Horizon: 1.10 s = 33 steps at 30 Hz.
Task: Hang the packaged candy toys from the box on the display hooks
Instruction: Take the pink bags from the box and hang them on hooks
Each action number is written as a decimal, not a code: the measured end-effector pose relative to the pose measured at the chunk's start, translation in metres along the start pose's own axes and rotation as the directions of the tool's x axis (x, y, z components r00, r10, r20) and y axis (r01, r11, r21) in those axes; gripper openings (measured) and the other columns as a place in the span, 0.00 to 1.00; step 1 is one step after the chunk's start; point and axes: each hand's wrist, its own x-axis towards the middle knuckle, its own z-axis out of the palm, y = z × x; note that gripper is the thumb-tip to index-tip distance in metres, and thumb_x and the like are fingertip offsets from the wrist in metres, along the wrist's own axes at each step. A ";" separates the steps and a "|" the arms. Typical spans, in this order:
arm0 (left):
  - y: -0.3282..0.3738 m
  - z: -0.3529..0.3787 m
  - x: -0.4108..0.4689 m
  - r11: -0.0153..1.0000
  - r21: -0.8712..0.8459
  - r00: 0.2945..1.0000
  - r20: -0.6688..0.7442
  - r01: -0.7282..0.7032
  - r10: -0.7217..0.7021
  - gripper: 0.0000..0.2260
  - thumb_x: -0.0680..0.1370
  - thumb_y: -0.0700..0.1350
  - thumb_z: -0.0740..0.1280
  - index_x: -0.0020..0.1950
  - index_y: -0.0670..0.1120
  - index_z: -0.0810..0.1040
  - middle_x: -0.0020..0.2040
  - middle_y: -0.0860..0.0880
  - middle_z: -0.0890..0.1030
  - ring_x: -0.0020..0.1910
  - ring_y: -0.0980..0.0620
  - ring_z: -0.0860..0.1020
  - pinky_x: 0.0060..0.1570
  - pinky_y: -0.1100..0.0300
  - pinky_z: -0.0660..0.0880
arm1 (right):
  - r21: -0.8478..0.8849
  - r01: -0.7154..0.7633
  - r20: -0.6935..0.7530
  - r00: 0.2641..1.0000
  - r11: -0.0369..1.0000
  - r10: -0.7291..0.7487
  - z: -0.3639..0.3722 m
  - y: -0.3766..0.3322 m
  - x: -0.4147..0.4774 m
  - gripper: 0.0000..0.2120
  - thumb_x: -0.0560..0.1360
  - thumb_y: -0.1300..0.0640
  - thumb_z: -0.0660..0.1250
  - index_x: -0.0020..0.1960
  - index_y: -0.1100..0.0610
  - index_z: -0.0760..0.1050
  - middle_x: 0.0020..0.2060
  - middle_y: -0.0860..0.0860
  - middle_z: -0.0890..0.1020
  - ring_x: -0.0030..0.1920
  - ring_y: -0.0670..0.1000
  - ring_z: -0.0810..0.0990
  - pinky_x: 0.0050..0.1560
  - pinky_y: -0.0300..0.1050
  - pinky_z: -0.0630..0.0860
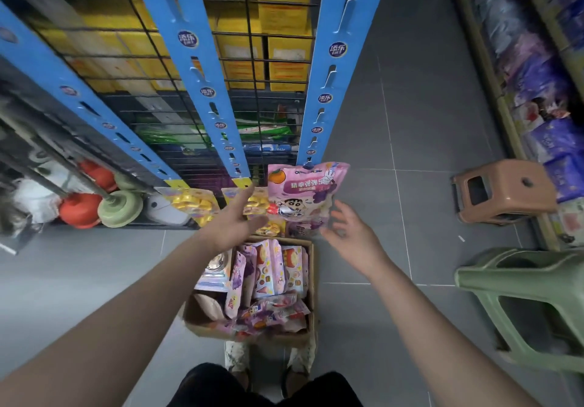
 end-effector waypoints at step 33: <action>-0.219 -0.061 -0.121 0.764 0.634 0.992 0.107 -0.120 0.067 0.34 0.81 0.55 0.66 0.83 0.51 0.56 0.84 0.49 0.56 0.81 0.44 0.58 0.74 0.47 0.64 | -0.609 0.043 -0.018 0.998 0.792 -0.068 0.238 -0.020 -0.111 0.25 0.79 0.50 0.67 0.75 0.49 0.70 0.68 0.52 0.76 0.67 0.56 0.75 0.64 0.49 0.72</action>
